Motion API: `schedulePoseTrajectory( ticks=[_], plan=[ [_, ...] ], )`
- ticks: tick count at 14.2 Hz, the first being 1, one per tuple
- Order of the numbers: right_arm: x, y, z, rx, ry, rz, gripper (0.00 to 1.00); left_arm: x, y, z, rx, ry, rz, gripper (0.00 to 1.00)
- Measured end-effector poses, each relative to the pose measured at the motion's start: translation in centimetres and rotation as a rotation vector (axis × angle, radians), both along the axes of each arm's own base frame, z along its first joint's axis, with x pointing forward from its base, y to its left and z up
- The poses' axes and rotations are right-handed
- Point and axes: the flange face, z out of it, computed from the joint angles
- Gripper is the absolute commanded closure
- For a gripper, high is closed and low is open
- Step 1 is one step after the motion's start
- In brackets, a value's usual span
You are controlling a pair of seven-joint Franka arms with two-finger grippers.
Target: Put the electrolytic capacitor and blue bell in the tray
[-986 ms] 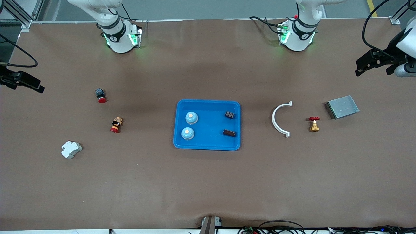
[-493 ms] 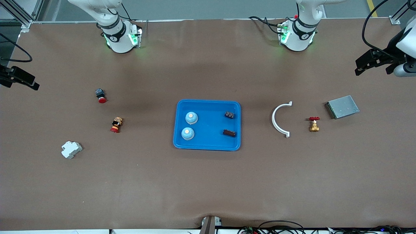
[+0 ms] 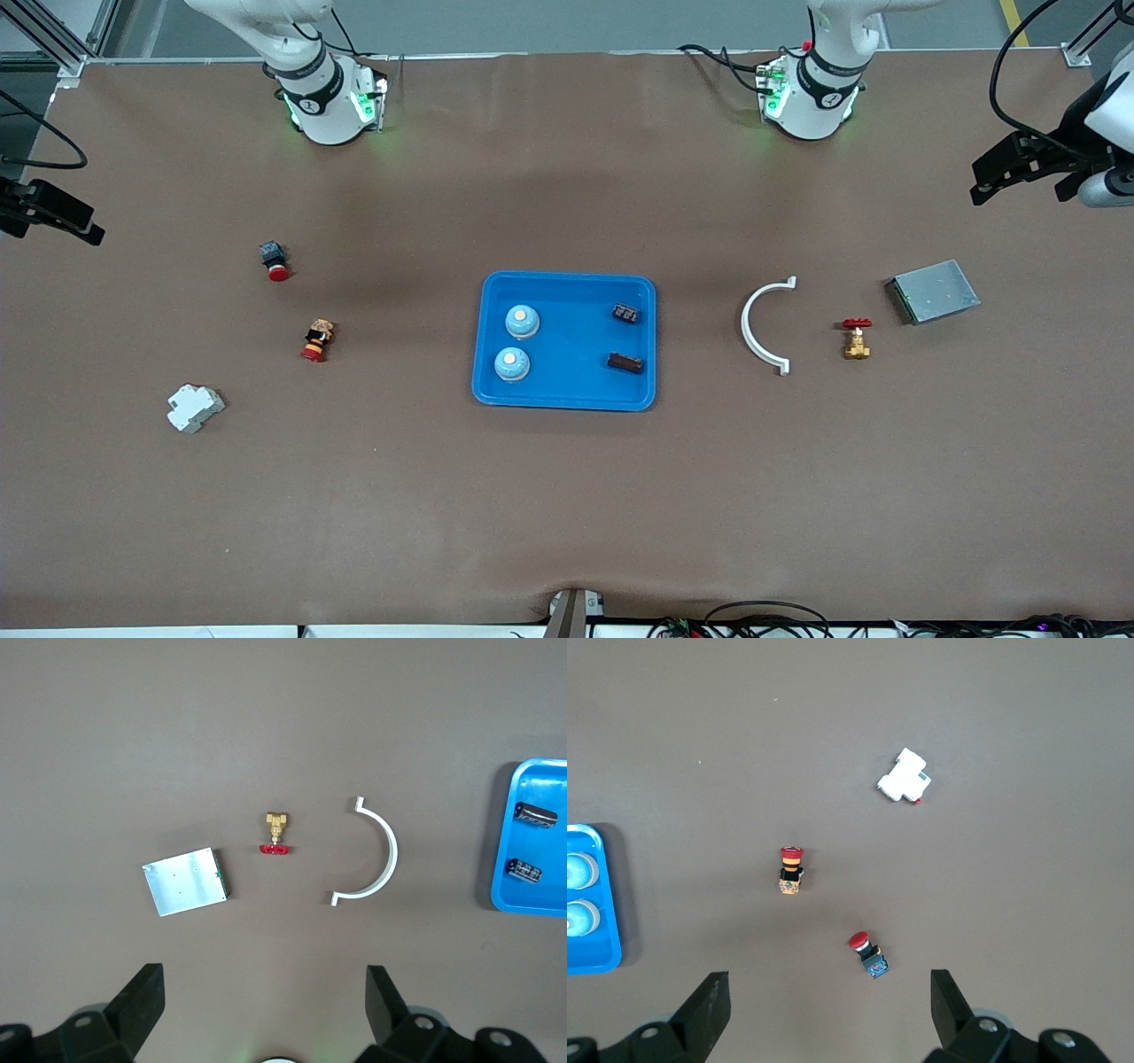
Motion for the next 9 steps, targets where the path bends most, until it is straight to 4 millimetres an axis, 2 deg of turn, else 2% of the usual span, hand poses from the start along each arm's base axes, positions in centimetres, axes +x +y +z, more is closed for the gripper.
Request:
schedulePoseTrajectory(
  ticks=[9],
  plan=[
    [-0.08,-0.12,0.01,0.000,0.005,-0.004,0.00,-0.02,-0.29,0.77,-0.001,-0.017,-0.006,0.00]
  ],
)
